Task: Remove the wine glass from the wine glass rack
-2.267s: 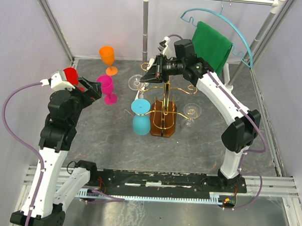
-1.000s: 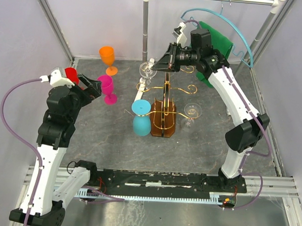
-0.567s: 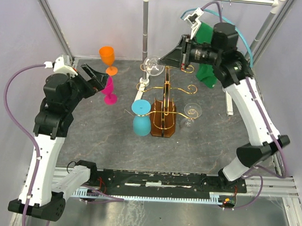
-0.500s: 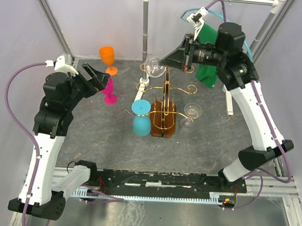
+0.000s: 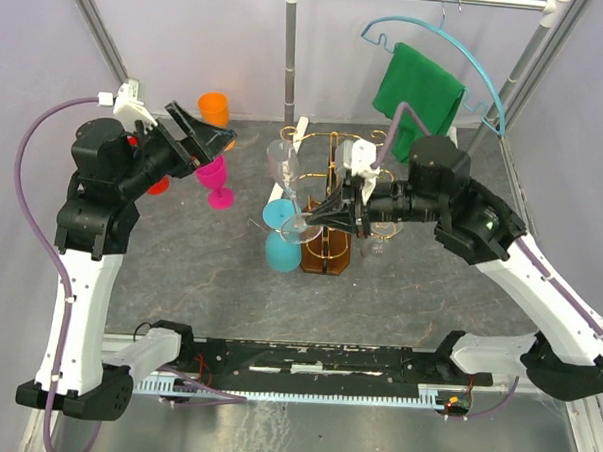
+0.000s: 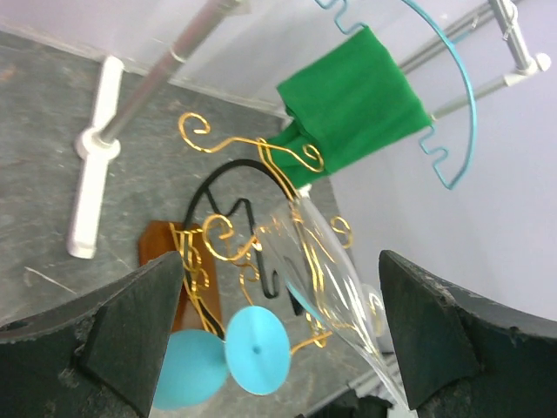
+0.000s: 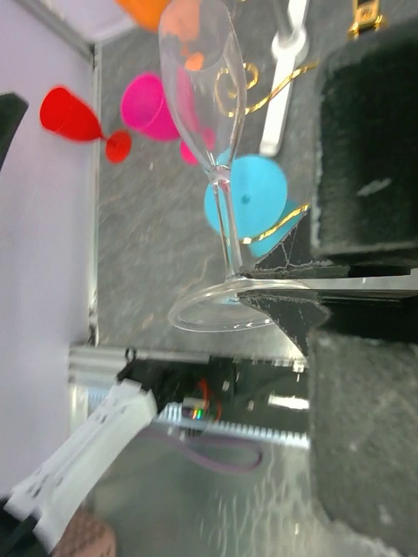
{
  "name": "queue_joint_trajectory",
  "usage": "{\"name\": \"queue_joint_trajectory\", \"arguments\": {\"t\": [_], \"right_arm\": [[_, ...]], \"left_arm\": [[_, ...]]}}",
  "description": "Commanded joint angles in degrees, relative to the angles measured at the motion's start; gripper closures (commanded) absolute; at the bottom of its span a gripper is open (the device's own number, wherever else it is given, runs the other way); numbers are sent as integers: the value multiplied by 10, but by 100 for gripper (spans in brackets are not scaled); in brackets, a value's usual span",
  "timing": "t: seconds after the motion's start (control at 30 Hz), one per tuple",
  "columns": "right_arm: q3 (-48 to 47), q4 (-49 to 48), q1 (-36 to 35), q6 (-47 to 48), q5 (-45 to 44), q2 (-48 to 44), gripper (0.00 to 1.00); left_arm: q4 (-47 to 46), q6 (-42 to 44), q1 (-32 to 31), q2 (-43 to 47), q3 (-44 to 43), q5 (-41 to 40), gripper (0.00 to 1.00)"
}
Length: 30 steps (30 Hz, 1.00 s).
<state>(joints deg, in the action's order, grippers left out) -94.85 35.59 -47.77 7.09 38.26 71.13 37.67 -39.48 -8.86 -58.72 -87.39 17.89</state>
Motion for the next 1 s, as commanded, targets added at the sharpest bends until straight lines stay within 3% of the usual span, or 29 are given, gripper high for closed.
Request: {"name": "queue_joint_trajectory", "arguments": {"t": [0.0, 0.27, 0.97], "right_arm": [[52, -69, -32, 168, -107, -35, 98], [80, -97, -87, 256, -147, -46, 98], [41, -111, -178, 282, -158, 7, 99]], "left_arm": [[-8, -69, -2, 3, -10, 87, 1], [-104, -193, -2, -7, 104, 230, 1], [-168, -269, -2, -6, 150, 256, 1]]}}
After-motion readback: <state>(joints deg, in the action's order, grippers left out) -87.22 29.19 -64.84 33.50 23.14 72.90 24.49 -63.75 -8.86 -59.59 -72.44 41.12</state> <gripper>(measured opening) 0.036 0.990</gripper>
